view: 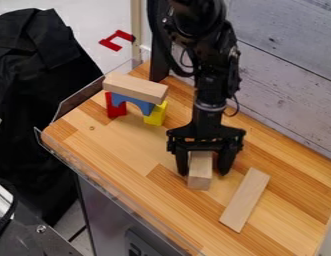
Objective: Take the arch from tower and put it on the table
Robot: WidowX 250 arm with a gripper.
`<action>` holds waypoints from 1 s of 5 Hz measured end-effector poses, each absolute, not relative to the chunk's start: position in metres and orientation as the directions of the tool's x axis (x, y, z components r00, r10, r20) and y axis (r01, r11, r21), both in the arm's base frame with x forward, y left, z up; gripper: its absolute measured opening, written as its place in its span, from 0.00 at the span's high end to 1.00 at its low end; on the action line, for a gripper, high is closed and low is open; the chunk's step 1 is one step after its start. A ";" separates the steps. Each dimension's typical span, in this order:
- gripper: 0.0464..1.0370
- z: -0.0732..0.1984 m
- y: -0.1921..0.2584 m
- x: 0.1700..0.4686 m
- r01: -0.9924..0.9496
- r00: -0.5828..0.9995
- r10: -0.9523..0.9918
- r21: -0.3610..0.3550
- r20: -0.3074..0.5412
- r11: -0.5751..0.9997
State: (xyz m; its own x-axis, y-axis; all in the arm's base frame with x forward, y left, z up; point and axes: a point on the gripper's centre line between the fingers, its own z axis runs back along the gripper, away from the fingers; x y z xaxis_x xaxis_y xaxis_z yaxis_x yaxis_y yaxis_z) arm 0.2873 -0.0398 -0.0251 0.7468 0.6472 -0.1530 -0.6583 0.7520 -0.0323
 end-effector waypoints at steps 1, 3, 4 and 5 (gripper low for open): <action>0.04 0.010 -0.039 0.302 -0.609 0.793 0.605 -0.102 -0.070 0.787; 0.04 0.064 -0.018 0.318 -0.512 0.858 0.513 -0.052 -0.007 0.857; 0.04 0.076 0.006 0.320 -0.463 0.886 0.463 -0.004 -0.011 0.886; 0.04 0.079 0.027 0.319 -0.445 0.895 0.445 0.019 -0.010 0.895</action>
